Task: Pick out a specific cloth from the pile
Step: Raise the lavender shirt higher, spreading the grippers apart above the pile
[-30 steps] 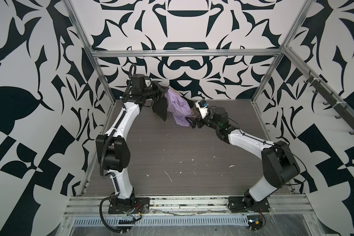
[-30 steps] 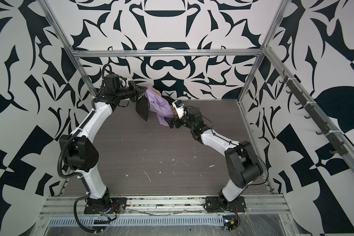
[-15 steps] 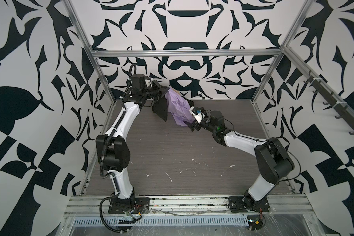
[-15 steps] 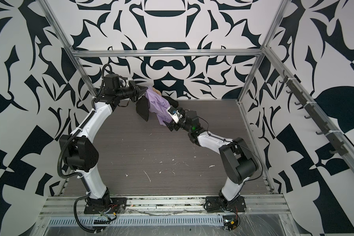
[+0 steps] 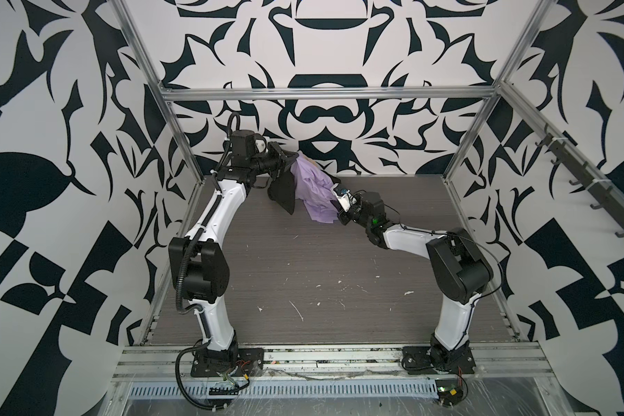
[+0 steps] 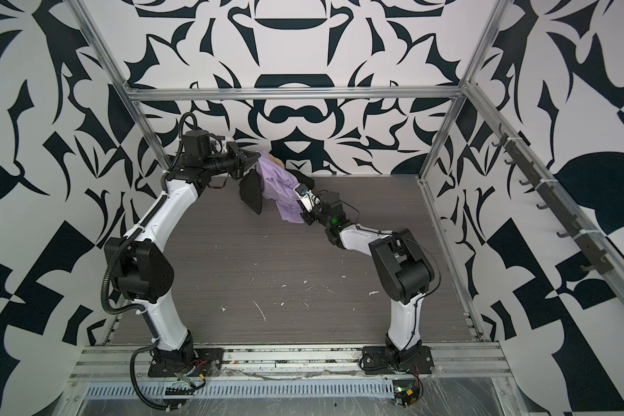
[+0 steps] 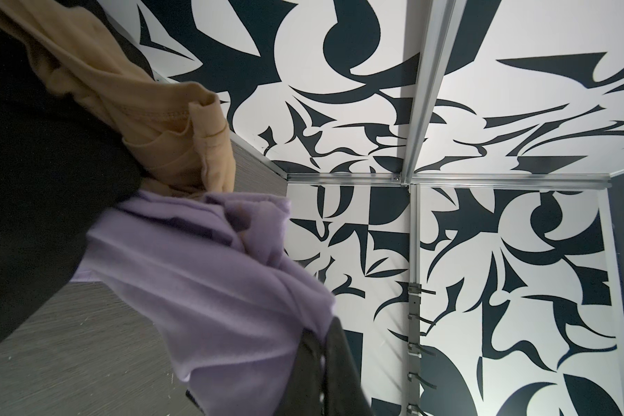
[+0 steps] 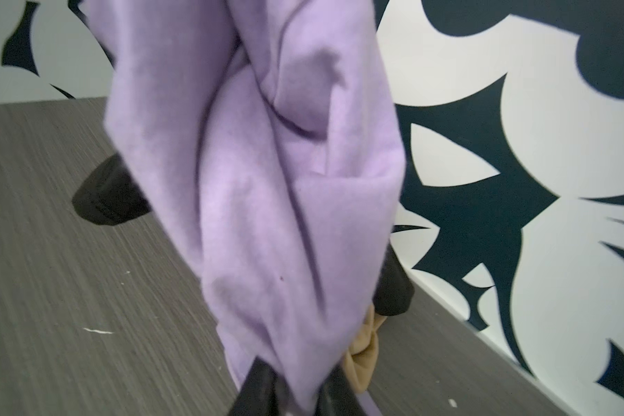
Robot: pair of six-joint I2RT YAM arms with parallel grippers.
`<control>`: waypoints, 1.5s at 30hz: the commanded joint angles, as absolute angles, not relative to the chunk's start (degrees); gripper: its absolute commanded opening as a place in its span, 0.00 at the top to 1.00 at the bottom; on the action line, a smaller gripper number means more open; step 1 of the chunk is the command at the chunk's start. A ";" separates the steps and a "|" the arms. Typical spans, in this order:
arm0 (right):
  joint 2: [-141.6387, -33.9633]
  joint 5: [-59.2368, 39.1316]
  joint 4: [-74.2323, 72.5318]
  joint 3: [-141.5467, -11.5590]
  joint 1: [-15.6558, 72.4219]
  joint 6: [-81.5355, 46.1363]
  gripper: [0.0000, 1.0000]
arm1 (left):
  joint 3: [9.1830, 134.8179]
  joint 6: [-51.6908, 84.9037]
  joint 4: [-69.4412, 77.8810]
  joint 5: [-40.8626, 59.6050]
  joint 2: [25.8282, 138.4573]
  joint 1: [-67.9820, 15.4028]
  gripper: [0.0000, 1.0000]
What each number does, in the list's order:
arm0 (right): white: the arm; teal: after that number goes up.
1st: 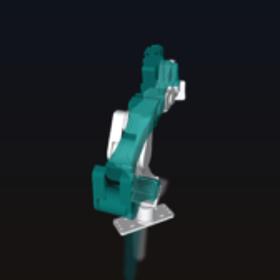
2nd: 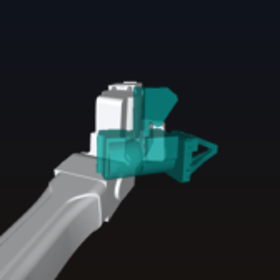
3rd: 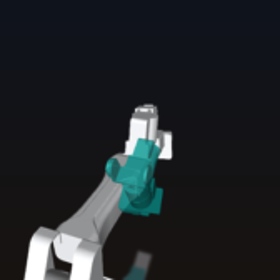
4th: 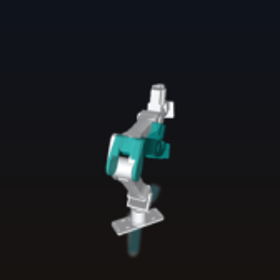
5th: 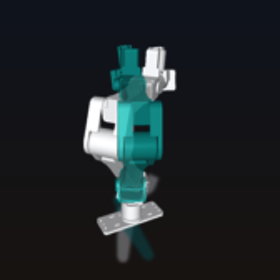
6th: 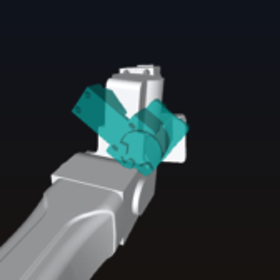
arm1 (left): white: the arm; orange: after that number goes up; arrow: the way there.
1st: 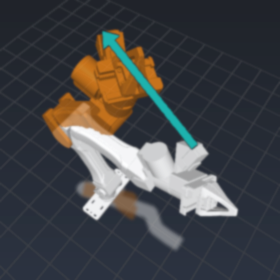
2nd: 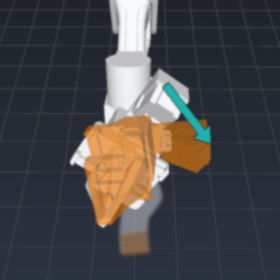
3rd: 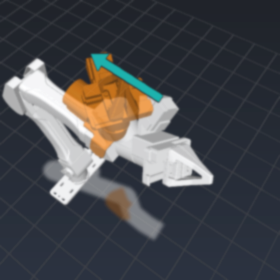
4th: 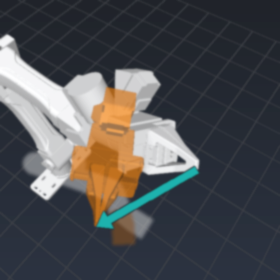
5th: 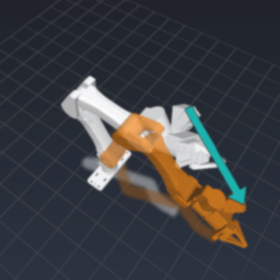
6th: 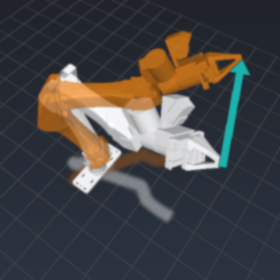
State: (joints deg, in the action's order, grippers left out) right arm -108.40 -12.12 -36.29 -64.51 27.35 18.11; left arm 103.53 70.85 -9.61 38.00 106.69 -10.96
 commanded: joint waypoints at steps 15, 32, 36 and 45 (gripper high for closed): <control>-97.35 -10.13 -39.49 -63.93 27.42 17.49 0.98 | 104.49 66.33 -8.17 34.07 106.96 -10.64 1.00; -88.16 -5.71 -27.43 -73.06 27.42 17.84 1.00 | 106.31 66.70 -8.70 32.40 108.44 -10.15 1.00; -86.25 -5.10 -25.32 -75.26 27.42 17.86 1.00 | 107.87 67.22 -8.68 32.66 108.94 -10.11 1.00; -83.73 -3.96 -20.73 -80.06 27.52 15.71 1.00 | 110.45 69.70 -6.51 32.59 109.19 -10.15 1.00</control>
